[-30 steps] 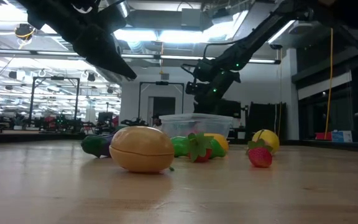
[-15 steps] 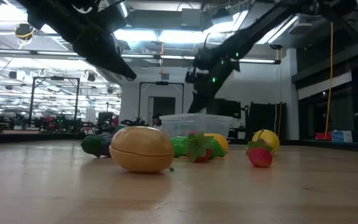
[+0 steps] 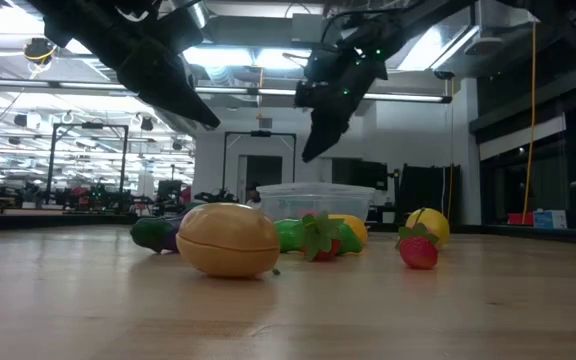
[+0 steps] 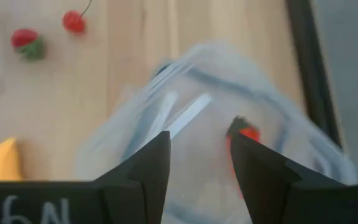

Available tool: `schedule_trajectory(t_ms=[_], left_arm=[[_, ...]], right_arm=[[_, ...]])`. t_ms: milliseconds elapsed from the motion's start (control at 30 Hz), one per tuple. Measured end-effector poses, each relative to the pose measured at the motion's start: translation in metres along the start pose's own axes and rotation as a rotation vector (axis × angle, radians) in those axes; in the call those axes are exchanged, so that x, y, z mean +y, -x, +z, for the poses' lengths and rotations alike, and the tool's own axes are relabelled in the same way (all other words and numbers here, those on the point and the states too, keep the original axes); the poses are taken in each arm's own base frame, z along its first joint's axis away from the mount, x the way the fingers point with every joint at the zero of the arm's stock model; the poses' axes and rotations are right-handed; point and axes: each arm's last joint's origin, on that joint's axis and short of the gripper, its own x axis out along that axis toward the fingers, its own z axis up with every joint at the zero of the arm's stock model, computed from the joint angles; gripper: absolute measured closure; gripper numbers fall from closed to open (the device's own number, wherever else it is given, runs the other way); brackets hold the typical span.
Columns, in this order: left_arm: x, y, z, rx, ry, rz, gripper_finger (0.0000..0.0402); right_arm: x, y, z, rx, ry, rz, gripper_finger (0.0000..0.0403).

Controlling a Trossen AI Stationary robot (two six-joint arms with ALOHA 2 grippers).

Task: Pick and placing Produce into tupperware
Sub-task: Put the yellow lemon into the transparent container

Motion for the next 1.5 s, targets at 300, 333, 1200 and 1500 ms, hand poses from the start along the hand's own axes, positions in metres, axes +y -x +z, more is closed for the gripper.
schedule_trajectory(t_ms=[300, 333, 1200, 1500], left_arm=[[-0.005, 0.001, 0.001, -0.011, -0.010, -0.017, 0.0319], [-0.006, 0.001, 0.001, -0.013, -0.012, -0.020, 0.0321], [-0.008, 0.003, 0.012, -0.117, 0.008, -0.025, 0.0307], [-0.008, 0.003, 0.012, -0.119, 0.039, -0.027, 0.0295]], right_arm=[[0.024, -0.005, -0.008, 0.047, -0.042, 0.241, 0.0233], [0.026, -0.007, -0.009, 0.056, -0.040, 0.244, 0.0234], [0.109, 0.097, -0.125, -0.536, 0.028, 0.103, 0.0318], [0.125, 0.071, -0.173, -0.705, 0.006, 0.116, 0.0318]])
